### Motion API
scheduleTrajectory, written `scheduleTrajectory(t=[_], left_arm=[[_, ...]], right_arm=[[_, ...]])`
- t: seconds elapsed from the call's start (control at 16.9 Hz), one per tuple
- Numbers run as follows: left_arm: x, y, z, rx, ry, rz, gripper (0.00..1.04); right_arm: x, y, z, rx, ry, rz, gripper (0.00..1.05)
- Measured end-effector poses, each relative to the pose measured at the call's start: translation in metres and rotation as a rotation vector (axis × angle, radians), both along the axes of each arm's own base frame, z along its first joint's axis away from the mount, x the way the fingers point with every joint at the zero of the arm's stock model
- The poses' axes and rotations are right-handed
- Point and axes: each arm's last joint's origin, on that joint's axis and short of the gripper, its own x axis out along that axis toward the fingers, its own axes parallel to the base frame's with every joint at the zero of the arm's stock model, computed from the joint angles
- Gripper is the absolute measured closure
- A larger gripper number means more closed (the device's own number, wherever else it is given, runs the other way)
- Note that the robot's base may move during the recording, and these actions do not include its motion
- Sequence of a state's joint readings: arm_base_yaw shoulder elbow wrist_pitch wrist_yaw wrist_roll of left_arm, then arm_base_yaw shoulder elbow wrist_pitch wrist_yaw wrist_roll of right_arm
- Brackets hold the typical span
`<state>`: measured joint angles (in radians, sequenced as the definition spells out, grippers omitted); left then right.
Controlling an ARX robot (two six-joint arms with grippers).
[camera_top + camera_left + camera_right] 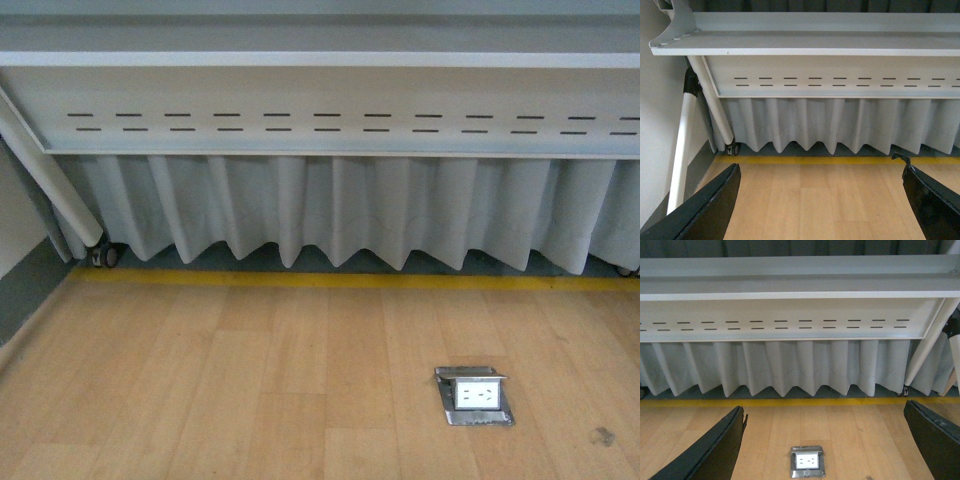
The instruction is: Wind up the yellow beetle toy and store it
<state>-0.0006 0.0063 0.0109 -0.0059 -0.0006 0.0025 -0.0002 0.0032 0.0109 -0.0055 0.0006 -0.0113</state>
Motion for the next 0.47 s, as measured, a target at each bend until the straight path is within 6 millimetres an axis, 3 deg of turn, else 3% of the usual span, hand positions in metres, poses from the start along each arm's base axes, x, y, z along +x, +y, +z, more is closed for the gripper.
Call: scheduleTrajectory(t=[0.47], left_arm=[[0.0,0.0,0.0,0.0,0.0,0.0,0.07]], right_arm=[[0.0,0.0,0.0001,0.0,-0.001,0.0,0.07]])
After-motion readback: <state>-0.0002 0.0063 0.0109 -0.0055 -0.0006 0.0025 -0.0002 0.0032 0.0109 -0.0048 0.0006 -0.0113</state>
